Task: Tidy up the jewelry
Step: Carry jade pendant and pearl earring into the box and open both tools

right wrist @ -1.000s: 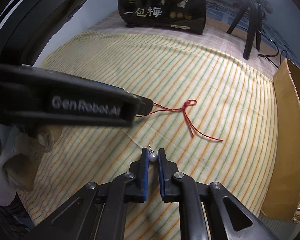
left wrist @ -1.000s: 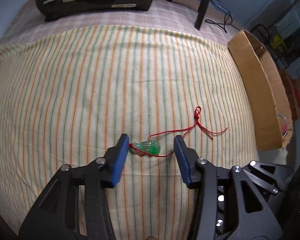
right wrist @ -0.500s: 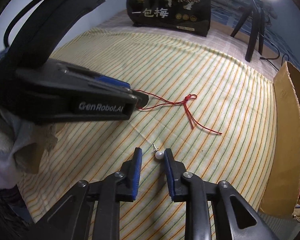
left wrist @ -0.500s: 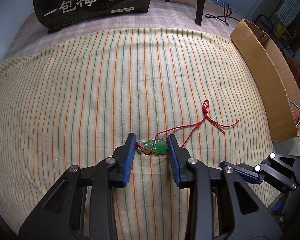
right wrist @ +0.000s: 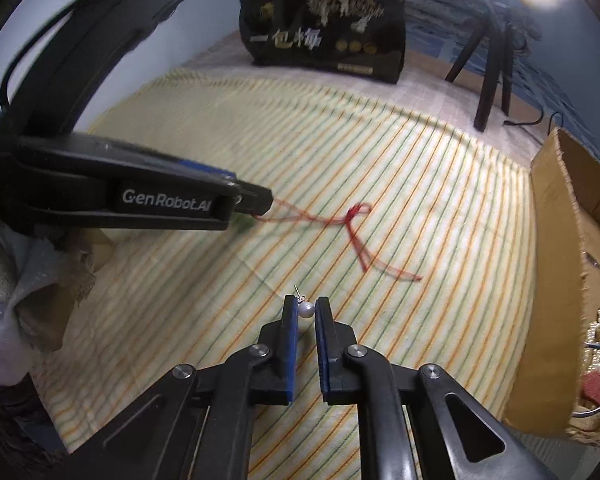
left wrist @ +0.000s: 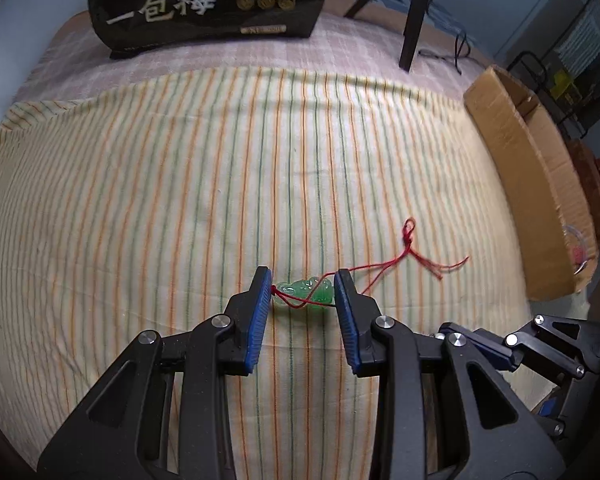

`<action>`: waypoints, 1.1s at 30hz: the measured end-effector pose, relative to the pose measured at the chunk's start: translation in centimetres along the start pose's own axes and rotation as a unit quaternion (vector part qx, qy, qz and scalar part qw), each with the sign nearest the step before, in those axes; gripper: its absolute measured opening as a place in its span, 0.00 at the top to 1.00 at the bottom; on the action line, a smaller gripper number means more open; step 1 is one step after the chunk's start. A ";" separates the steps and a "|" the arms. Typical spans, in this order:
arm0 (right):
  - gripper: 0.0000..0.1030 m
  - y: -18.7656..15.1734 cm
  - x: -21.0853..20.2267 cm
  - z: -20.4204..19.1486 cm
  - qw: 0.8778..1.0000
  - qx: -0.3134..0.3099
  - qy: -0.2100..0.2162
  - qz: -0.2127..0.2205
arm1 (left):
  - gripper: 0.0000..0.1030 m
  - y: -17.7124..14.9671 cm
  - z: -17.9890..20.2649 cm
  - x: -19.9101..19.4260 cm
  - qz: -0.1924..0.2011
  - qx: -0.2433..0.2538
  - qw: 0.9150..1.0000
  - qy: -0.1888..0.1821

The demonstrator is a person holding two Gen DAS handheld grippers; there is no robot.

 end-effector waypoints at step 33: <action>0.94 0.1 -12.4 18.6 0.975 0.166 -0.087 0.116 | 0.69 6.1 15.8 -10.4 0.074 0.045 0.982 -0.165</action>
Point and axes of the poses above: each gripper's, at about its wrist camera, not at the fingertips, and x roughly the way its jaws point, z to its right, y to its top, the point moved 7 cm from there along x, roughly the way its jaws point, and after that the axes turned 10 degrees about -x, right-handed, at the moved point
